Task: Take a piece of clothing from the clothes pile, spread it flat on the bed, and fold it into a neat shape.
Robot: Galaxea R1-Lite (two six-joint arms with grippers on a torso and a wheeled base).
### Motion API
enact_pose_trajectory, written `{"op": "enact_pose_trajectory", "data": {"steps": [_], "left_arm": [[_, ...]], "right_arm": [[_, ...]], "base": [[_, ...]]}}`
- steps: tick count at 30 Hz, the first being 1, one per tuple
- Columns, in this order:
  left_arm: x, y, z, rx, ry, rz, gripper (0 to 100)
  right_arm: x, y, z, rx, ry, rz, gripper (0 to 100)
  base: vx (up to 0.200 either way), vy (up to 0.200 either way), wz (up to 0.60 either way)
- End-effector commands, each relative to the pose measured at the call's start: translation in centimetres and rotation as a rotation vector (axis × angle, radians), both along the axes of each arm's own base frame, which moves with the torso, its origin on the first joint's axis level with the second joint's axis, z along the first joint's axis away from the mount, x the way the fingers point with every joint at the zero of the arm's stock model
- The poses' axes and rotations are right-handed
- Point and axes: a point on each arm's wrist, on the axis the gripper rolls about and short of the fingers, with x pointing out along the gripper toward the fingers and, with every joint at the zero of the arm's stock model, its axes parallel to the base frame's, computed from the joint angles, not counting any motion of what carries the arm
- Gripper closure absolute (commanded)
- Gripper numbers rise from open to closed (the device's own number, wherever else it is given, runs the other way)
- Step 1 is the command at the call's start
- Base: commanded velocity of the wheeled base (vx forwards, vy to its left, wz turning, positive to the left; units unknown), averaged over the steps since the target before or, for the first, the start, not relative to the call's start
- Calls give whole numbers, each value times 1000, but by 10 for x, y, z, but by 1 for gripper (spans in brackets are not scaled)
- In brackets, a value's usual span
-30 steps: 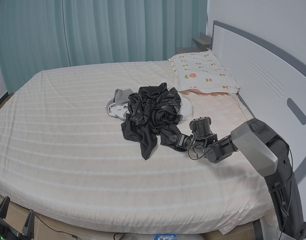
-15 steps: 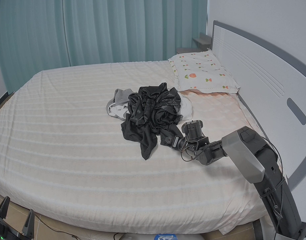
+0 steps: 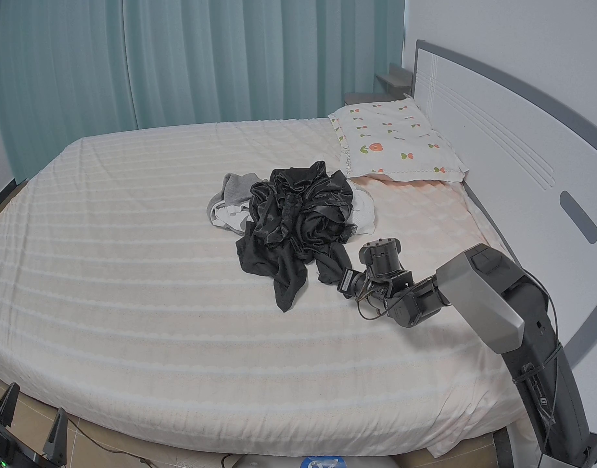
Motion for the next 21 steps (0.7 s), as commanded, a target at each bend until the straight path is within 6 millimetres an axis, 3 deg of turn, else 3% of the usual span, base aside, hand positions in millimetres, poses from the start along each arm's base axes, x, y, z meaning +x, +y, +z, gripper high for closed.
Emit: {"op": "enact_pose_trajectory", "data": {"steps": [1,7,19,20,21], "left_arm": [[1,0,-5,0,15,1,0],[1,0,-5,2,14,-2,0],[1,-1,-4,44,3,-47,0],[-1,-1,8,5,-28,-45,0],[-4,-1,41,-66,-95,-50,0]], "right_arm": [[-36,-16,49,108,-53,13,100],[-88,-46,78,212,-30,77,100],[-155,-62,75,243,-40,108,100],[-162,-63,77,253,-45,113,100],[-167,-63,79,257,-50,118,100]], "base": [[0,0,0],[0,0,0],[0,0,0],[0,0,0],[0,0,0]]}}
